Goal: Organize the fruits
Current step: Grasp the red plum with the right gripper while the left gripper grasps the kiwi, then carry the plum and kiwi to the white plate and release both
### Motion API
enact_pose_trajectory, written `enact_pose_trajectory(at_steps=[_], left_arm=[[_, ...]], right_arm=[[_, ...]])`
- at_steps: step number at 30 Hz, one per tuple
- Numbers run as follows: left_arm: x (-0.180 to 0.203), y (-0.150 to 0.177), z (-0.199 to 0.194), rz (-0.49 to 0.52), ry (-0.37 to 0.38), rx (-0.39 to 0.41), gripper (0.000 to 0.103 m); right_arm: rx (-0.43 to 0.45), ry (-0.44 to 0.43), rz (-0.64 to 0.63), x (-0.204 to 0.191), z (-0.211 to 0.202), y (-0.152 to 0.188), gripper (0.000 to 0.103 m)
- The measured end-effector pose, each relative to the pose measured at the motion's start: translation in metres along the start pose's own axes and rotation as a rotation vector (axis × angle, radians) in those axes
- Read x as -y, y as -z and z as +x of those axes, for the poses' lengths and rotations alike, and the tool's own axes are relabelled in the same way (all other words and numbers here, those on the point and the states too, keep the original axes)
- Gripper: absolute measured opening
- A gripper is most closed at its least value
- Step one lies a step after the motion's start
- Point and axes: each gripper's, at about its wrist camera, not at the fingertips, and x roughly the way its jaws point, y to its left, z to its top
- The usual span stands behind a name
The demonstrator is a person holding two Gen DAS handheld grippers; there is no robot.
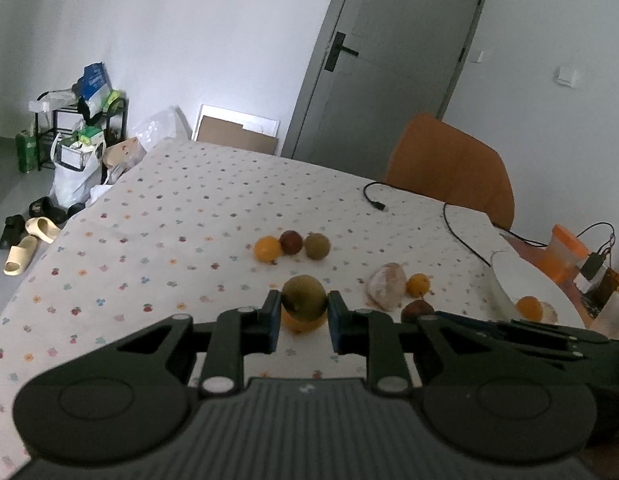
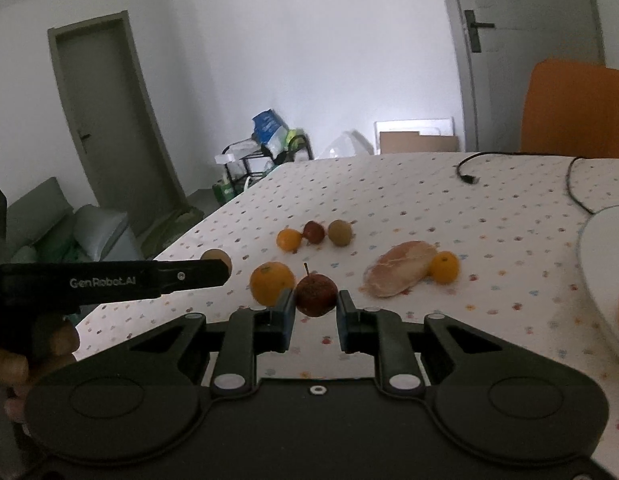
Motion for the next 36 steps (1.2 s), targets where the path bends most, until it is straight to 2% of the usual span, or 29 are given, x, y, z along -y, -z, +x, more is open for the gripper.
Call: enact_pose_trajectory(at_steps=[9,24,36], left_arm=[[0.032,-0.007,0.002,0.024,0.043,0.027,0.023],[0.099,-0.007,0.024,0.116,0.125,0.01,0.023],[0.146,-0.01,0.04,0.197,0.179,0.004,0.023]], right_arm=[[0.047,0.079,0.023,0.024,-0.031,-0.003,0.02],[0.131,0.223,0.105,0.091,-0.075,-0.001,0.02],[0.161,0.313,0.142,0.127,-0.096,0.009,0.02]])
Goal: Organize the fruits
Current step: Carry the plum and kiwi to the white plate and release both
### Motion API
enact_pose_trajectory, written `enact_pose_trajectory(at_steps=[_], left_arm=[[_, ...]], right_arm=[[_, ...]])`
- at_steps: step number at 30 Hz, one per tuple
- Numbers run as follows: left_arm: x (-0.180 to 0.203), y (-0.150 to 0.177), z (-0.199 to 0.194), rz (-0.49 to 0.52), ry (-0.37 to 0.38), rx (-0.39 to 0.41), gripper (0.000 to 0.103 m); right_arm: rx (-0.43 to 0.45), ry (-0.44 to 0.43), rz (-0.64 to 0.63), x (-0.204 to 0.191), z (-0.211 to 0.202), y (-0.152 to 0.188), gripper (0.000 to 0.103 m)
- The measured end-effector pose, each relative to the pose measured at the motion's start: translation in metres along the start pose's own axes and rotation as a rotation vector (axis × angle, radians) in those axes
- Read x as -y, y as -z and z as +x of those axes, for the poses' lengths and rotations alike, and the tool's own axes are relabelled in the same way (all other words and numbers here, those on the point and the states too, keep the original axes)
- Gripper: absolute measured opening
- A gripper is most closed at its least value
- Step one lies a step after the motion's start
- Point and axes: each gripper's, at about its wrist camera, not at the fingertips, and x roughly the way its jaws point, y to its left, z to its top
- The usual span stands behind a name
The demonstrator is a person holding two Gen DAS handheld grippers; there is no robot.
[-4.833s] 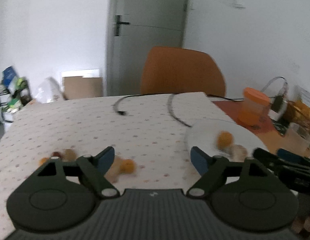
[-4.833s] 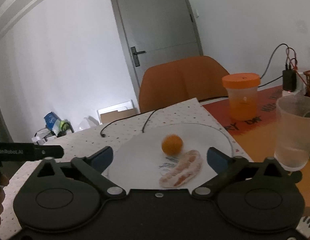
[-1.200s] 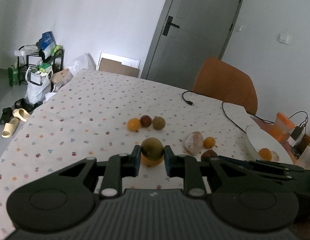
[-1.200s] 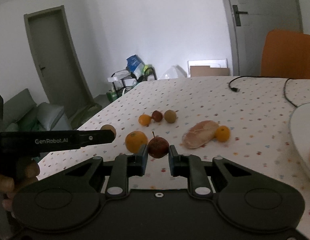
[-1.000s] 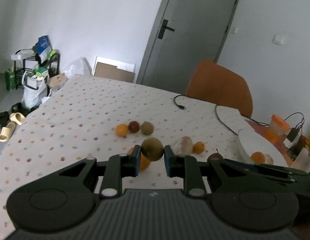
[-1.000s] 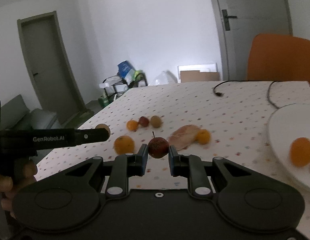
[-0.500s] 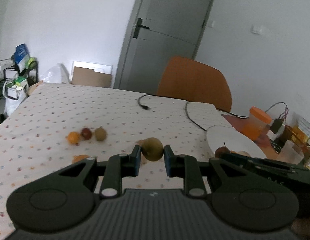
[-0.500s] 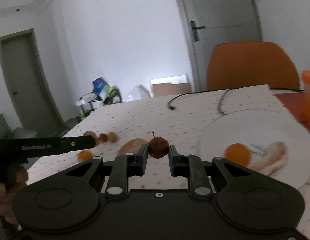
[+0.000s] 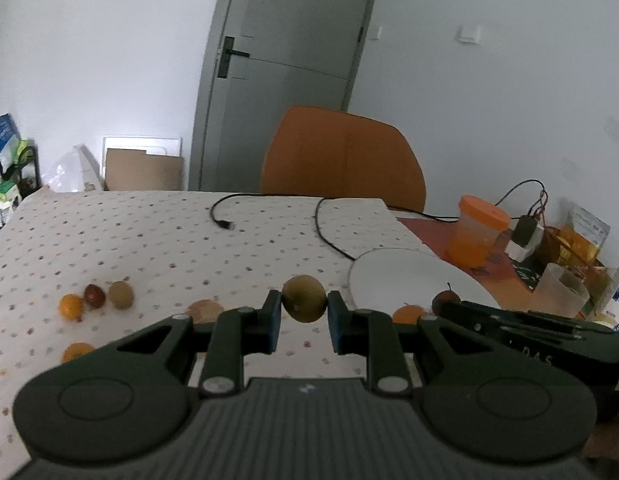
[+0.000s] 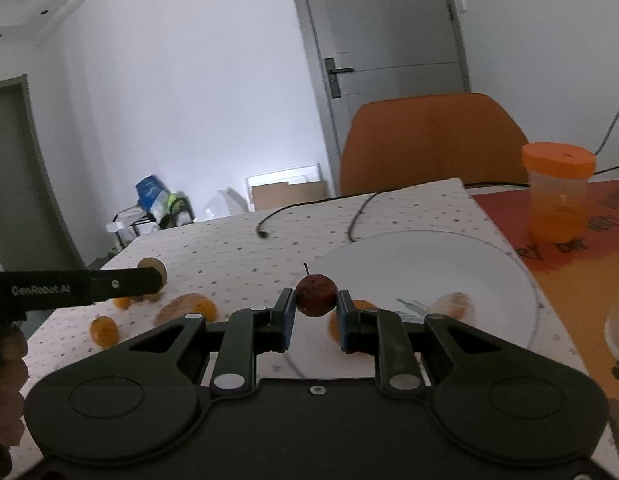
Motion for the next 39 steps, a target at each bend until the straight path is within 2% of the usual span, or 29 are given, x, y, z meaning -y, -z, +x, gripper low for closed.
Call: enact_pose_trajectory(at_steps=[11,24,31,39], left_arm=[[0.025,-0.002,0.025,0.05,0.023,-0.025,0.023],[0.053,0.001,0.05,0.084,0.059,-0.06,0.023],[0.059,-0.001,0.053,0.083,0.059,-0.052,0.026],[0.04,0.0,0.042,0.055,0.023,-0.057,0.027]], right_arm=[[0.012,0.045,0.029,0.031,0.002,0.003,0.02],[0.028,0.075,0.125,0.065,-0.016,0.014,0.022],[0.022,0.067,0.127,0.064,-0.018,0.017,0.025],[0.021,0.049,0.112,0.054,-0.017,0.015,0.025]])
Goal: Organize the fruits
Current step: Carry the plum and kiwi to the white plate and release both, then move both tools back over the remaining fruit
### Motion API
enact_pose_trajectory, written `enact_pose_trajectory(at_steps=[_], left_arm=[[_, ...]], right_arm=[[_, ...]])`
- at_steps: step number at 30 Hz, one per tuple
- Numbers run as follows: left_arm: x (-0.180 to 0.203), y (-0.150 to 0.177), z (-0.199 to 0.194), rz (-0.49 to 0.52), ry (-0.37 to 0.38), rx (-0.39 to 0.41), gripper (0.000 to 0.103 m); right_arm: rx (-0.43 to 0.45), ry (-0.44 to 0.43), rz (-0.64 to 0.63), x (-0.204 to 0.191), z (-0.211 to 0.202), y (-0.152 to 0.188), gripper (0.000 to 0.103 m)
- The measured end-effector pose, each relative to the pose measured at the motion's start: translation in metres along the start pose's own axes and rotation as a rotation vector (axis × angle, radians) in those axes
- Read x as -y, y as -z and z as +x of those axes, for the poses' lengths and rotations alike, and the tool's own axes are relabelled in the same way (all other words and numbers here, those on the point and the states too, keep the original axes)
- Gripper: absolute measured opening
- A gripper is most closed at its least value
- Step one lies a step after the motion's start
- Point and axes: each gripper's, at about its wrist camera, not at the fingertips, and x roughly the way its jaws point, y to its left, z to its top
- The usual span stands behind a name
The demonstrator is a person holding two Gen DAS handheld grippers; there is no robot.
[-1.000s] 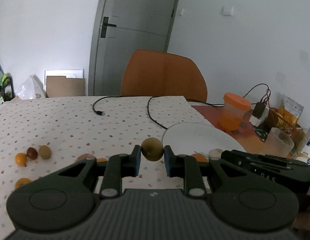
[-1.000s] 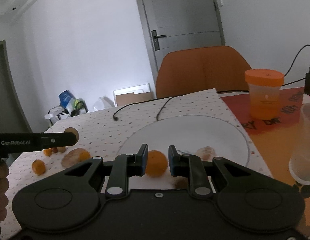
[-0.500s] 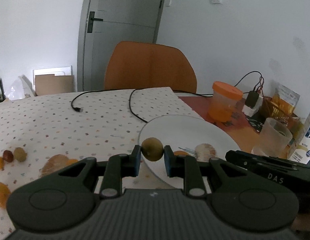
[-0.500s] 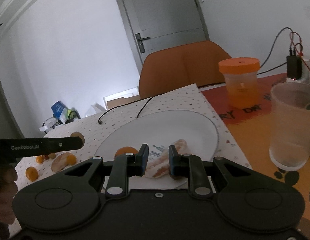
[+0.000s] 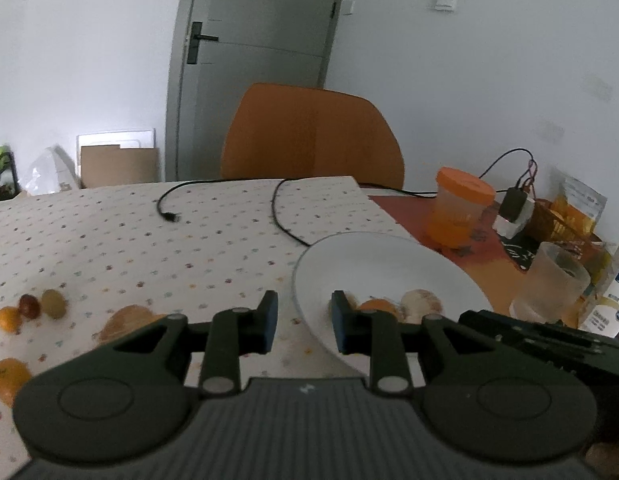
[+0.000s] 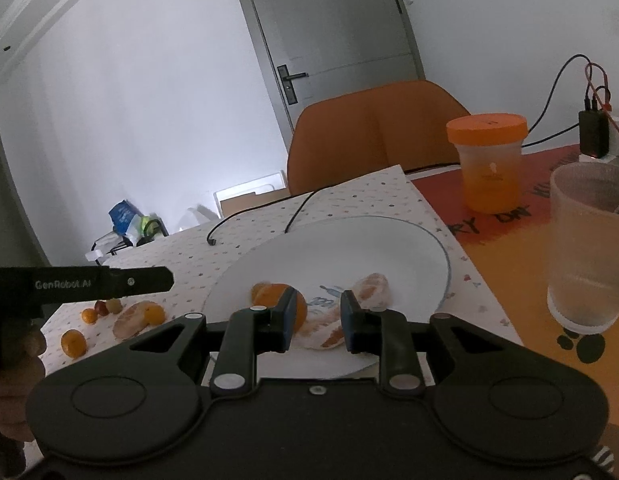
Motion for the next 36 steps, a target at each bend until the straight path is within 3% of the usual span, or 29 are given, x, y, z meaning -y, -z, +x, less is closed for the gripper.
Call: enact_pose_trajectory(at_steps=[3,11,14,19,23,31,36], left_arm=[[-0.008,0.002,-0.007,-0.008,-0.015,-0.001,0.028],[-0.034,0.008,-0.022,-0.051,-0.076,0.001,0.055],[-0.044,0.01,-0.031,-0.067,-0.103,0.013,0.064],[-0.057,0.015,-0.047,-0.08,-0.186,0.024,0.083],[-0.067,0.022,-0.059,-0.099,-0.227,0.02,0.087],[-0.088,0.031,-0.076,-0.128,-0.266,0.024,0.094],[-0.098,0.035,-0.086,-0.143,-0.277,0.033,0.094]], right_arm=[[-0.005,-0.009,-0.011,-0.006,0.001,-0.001,0.025],[-0.017,-0.023,-0.034,-0.024,0.005,-0.003,0.032],[-0.018,-0.033,-0.047,-0.034,0.006,-0.003,0.039],[-0.007,-0.052,-0.064,-0.048,0.005,-0.003,0.059],[-0.009,-0.076,-0.061,-0.058,0.006,-0.003,0.068],[-0.021,-0.085,-0.106,-0.086,0.006,0.001,0.098],[-0.015,-0.102,-0.102,-0.096,0.004,-0.001,0.103]])
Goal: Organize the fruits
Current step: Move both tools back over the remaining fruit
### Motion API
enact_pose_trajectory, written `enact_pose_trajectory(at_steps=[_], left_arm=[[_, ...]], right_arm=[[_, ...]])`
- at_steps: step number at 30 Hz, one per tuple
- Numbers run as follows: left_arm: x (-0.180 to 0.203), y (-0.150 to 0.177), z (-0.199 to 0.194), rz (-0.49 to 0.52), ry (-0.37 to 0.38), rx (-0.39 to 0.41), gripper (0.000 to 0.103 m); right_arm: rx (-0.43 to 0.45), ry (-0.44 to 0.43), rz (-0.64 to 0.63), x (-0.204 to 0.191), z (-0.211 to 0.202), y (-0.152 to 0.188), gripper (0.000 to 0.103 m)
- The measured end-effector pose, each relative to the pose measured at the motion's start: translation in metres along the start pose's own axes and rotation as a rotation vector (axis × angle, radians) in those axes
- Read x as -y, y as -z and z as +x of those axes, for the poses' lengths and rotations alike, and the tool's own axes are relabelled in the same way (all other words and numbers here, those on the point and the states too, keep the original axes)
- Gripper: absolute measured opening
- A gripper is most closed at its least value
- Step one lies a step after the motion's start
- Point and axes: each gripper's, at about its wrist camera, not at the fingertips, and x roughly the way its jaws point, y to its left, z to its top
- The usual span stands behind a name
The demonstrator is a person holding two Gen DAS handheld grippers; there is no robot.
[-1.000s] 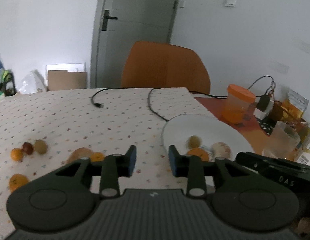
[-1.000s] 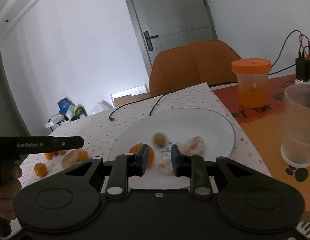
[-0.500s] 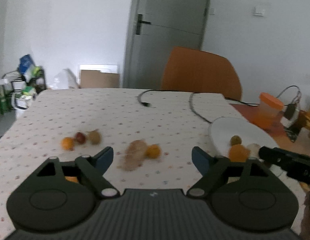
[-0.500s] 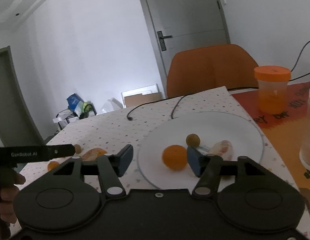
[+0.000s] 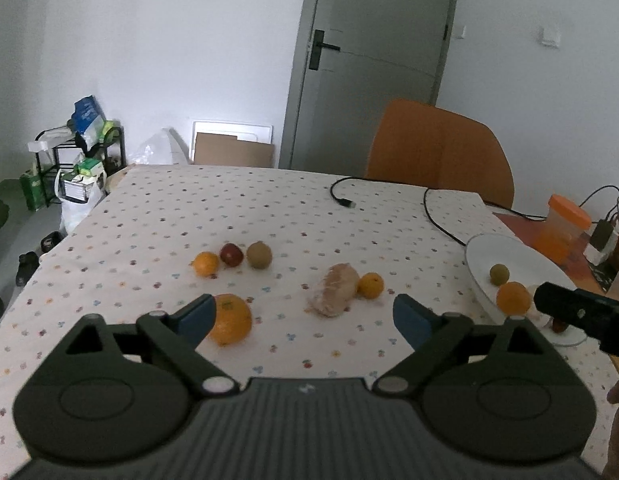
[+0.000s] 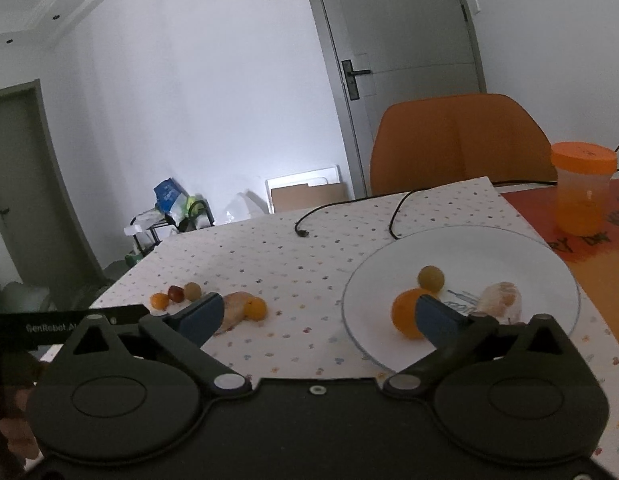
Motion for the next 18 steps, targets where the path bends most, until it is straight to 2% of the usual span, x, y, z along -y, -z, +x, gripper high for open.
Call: enact_pose_trajectory(at_steps=[8,18], left_arm=[[-0.02,0.005,-0.007,-0.036,-0.017,0.001,0.095],[-0.043,0.01,-0.008,-0.075,-0.044,-0.012,0.095]], right_arm=[[-0.038,-0.033,0.024,-0.013,0.005,-0.001,0.103],[-0.085,-0.074,-0.015,-0.037,0.017,0.004,0.103]])
